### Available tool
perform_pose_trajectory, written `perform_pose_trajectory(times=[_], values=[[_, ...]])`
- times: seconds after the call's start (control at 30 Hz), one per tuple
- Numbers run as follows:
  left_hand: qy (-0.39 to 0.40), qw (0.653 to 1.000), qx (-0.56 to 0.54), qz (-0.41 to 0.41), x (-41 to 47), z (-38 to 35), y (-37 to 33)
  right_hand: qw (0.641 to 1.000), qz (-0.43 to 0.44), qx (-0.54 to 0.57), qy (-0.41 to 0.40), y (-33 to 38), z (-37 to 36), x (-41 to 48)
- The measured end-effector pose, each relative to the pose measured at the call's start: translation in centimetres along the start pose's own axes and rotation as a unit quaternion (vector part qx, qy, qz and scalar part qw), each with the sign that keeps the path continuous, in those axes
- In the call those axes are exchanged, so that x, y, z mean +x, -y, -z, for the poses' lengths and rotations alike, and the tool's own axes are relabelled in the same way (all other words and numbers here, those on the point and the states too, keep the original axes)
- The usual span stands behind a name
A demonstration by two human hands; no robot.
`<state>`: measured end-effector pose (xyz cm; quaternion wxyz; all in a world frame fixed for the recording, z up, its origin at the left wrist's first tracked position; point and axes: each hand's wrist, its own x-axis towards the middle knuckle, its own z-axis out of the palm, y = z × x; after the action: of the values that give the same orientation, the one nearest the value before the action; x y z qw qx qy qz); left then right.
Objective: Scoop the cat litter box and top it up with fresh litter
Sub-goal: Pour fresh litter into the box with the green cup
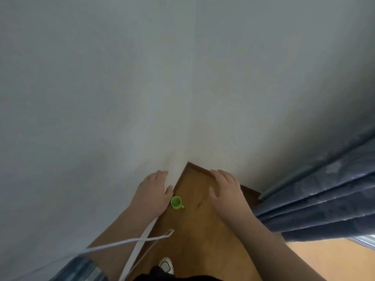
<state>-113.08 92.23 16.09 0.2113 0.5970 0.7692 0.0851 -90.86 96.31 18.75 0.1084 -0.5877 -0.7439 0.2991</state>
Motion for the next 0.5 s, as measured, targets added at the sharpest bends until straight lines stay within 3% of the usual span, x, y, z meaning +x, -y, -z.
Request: perform_pose_trajectory(times=[0.27,0.5], values=[[0.093,0.996,0.009,-0.004,6.2,-2.7,4.7,0.997,-0.061,-0.008,0.054,0.8,-6.9,5.8],[0.129,0.992,0.014,0.013,12.4,-11.4,6.4,0.987,-0.091,0.006,0.134,-5.6,-13.8,12.4]])
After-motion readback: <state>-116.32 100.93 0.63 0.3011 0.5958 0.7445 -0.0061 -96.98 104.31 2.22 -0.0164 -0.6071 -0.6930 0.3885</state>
